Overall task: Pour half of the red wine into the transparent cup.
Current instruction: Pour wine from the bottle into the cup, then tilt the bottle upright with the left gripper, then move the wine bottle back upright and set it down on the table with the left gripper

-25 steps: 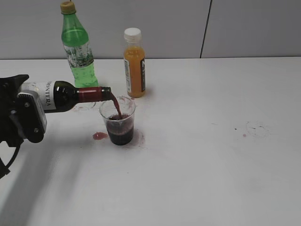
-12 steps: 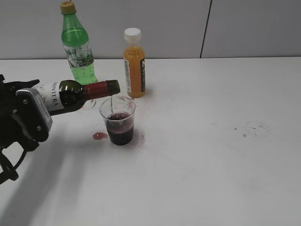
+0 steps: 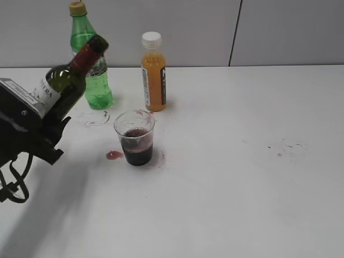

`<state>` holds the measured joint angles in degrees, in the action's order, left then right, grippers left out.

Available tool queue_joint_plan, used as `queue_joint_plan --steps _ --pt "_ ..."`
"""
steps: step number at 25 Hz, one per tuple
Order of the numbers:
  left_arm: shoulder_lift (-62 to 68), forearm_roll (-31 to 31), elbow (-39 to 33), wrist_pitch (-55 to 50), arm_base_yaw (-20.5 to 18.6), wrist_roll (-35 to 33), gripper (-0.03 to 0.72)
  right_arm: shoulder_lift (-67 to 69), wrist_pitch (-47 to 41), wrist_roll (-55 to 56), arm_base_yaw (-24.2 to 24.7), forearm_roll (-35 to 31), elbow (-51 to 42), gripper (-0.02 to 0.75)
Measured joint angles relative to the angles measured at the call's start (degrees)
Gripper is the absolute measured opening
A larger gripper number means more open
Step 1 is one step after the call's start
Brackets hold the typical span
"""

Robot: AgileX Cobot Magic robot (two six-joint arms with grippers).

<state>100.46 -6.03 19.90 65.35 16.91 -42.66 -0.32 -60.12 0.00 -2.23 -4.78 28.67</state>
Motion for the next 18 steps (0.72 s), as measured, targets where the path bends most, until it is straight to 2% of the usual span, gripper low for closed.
queue_joint_plan --steps 10,14,18 --pt "0.02 -5.05 5.82 0.11 -0.66 22.67 0.544 0.00 0.00 0.00 0.00 0.00 0.00 0.571" --pt "0.02 -4.96 6.12 0.04 -3.70 29.04 0.544 0.00 0.00 0.00 0.00 0.00 0.00 0.571" --pt "1.74 -1.44 7.49 0.04 -7.87 33.92 0.544 0.00 0.00 0.00 0.00 0.00 0.00 0.571"
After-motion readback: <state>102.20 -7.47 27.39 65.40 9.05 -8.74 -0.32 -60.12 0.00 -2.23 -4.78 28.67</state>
